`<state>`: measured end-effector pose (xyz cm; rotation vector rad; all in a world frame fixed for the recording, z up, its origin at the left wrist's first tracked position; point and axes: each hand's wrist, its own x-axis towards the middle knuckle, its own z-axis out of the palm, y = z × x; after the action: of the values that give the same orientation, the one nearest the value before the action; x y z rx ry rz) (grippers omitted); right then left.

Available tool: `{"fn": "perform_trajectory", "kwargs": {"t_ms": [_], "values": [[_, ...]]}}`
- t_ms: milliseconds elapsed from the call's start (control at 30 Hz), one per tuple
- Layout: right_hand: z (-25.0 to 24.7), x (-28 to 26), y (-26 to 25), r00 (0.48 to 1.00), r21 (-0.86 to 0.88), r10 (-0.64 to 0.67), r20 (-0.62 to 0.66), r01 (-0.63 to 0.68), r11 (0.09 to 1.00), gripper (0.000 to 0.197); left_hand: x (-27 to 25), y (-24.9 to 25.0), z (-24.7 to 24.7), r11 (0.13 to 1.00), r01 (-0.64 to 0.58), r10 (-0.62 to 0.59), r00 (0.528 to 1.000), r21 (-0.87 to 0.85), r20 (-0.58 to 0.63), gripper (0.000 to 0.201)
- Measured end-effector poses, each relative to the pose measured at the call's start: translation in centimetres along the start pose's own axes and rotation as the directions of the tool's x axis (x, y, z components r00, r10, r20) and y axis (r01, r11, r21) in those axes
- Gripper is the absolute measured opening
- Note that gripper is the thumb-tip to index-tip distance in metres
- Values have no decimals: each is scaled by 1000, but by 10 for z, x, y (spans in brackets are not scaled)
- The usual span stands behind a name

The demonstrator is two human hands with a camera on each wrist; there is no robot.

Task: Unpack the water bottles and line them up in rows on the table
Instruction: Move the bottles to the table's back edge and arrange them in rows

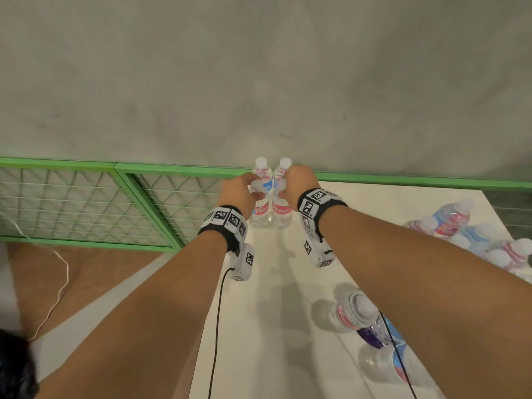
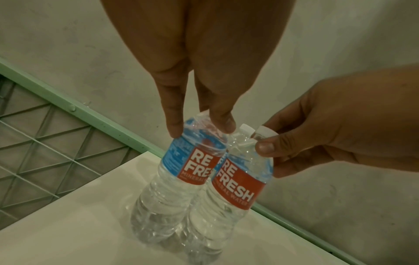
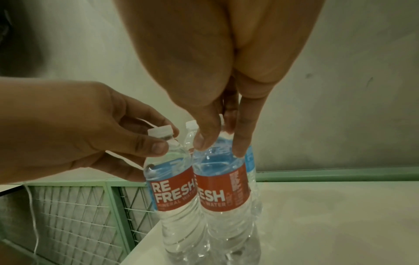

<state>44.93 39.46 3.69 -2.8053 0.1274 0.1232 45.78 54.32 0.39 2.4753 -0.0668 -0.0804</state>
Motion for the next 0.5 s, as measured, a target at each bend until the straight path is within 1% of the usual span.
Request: {"fn": "perform_trajectory", "kwargs": {"t_ms": [133, 167, 233, 300, 333, 400, 467, 500], "values": [[-3, 11, 1, 1000, -17, -7, 7, 7, 1000, 35, 8, 5, 2, 999, -5, 4, 1000, -39, -15, 38], [-3, 12, 2, 1000, -15, -10, 12, 11, 1000, 36, 10, 6, 3, 1000, -25, 24, 1000, -15, -12, 39], [-3, 14, 4, 1000, -14, -22, 18, 22, 1000, 36, 13, 7, 4, 993, -71, 70, 998, 92, 5, 45], [-3, 14, 5, 999, -18, -28, 23, 28, 999, 36, 13, 6, 3, 981, -94, 90, 995, 170, 31, 52], [-4, 15, 4, 999, -20, -26, 28, 27, 999, 37, 12, 4, 3, 981, -105, 99, 994, 163, 40, 55], [-4, 15, 3, 999, -27, -25, 39, 26, 999, 40, 11, -3, 1, 986, -157, 156, 987, 60, 27, 57], [-5, 14, 2, 999, -23, -29, 41, 30, 999, 39, 10, -11, 0, 972, -232, 233, 972, -42, 18, 50], [-5, 14, 2, 999, -18, -32, 40, 33, 999, 38, 11, -14, -1, 966, -249, 252, 967, -71, 33, 49]]}}
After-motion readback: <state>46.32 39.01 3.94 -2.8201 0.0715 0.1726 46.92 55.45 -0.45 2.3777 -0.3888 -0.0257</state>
